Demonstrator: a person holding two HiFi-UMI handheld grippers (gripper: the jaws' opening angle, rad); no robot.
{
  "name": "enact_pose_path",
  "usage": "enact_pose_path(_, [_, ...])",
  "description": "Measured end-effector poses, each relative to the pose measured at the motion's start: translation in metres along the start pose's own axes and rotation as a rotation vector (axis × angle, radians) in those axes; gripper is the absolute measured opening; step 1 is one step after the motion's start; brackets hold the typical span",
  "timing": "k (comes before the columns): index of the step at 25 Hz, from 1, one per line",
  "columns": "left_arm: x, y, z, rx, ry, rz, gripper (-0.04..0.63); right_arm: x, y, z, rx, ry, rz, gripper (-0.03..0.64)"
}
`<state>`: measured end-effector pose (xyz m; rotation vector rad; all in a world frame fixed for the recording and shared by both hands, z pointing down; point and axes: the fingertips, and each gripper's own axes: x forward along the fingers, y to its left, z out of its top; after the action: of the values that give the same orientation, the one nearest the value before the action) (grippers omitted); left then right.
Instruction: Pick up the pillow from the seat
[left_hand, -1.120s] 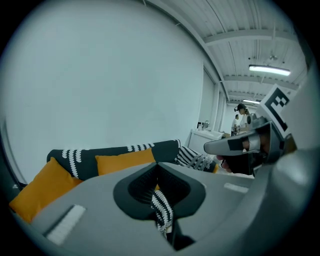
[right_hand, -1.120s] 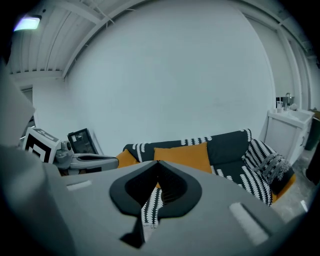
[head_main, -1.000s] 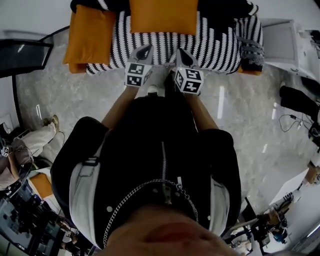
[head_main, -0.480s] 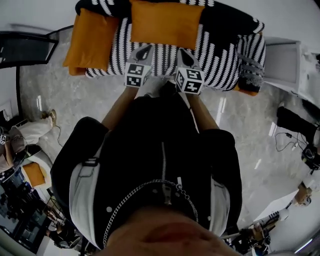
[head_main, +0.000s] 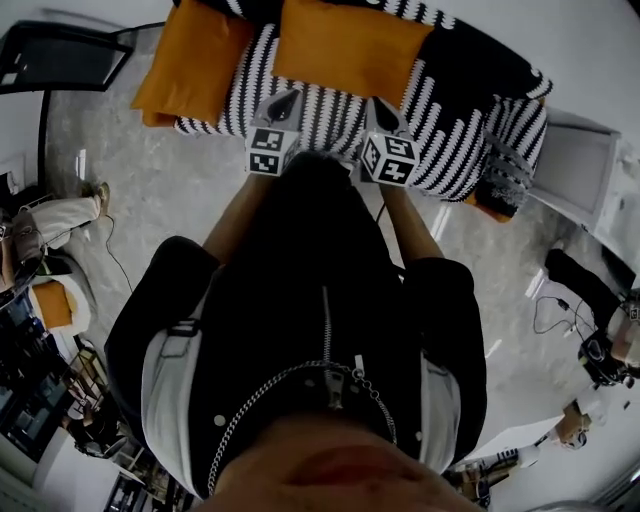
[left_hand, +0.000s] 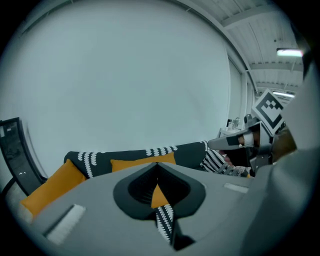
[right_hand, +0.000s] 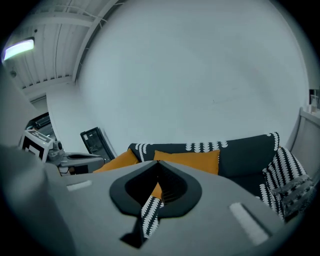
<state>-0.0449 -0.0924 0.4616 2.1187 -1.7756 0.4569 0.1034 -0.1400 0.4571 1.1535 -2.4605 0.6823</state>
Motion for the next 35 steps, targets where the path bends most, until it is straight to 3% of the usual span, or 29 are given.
enact_pose_path(5, [0.014,0.02,-0.001,-0.027,0.013,0.028,0.009,0.021,0.002,-0.002,-0.004,0.041,0.025,0.003])
enact_pose_path(11, [0.049,0.037,0.005,-0.042,0.024,0.009,0.009,0.047,-0.008,0.009,0.007,0.051,0.004,0.003])
enact_pose_path(22, [0.109,0.08,0.039,-0.007,0.014,-0.069,0.009,0.093,-0.037,0.045,0.036,0.033,-0.111,0.003])
enact_pose_path(28, [0.143,0.098,0.042,0.025,0.028,-0.116,0.009,0.106,-0.063,0.061,0.057,0.009,-0.19,0.003])
enact_pose_path(35, [0.176,0.119,0.031,0.054,0.064,-0.119,0.009,0.125,-0.102,0.062,0.091,0.0,-0.249,0.003])
